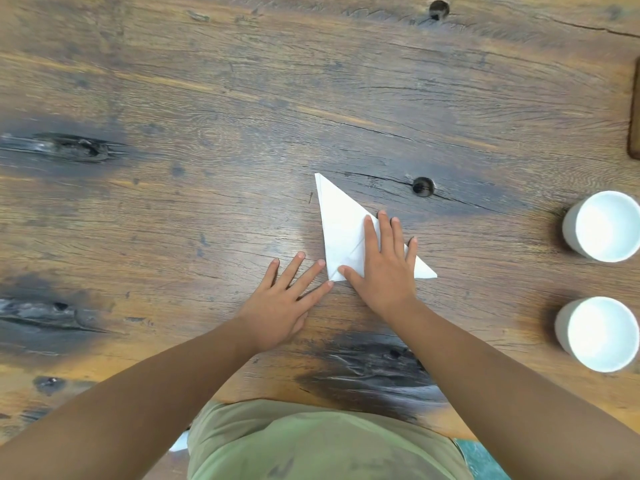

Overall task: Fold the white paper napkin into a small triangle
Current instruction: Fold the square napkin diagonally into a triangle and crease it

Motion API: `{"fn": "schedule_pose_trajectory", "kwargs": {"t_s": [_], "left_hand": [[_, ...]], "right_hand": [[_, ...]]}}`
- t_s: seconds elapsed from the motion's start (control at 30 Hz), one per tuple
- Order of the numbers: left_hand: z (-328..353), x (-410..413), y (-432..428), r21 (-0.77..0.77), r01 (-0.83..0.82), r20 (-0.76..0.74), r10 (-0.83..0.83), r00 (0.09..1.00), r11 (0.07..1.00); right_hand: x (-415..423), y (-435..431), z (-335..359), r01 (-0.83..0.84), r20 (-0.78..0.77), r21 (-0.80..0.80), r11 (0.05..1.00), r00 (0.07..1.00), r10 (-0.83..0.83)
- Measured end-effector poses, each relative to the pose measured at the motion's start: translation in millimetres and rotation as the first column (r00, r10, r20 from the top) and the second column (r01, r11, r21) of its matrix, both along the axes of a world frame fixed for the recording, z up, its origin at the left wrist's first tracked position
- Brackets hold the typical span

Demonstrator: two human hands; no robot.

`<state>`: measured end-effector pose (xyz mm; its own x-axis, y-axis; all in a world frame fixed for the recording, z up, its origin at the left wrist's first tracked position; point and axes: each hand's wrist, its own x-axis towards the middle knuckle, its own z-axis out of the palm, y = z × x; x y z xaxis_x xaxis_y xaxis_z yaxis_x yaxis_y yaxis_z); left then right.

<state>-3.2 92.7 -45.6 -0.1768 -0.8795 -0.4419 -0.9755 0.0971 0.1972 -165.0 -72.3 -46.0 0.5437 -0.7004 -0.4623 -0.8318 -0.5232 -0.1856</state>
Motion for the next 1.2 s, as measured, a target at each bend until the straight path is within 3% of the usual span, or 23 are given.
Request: {"fn": "schedule_pose_trajectory", "kwargs": {"t_s": [1.2], "left_hand": [[-5.6, -0.8, 3.4, -0.041, -0.015, -0.023, 0.014, 1.000, 0.999]], "right_hand": [[-3.5, -2.1, -4.3, -0.002, 0.029, 0.028, 1.000, 1.000, 0.001]]}}
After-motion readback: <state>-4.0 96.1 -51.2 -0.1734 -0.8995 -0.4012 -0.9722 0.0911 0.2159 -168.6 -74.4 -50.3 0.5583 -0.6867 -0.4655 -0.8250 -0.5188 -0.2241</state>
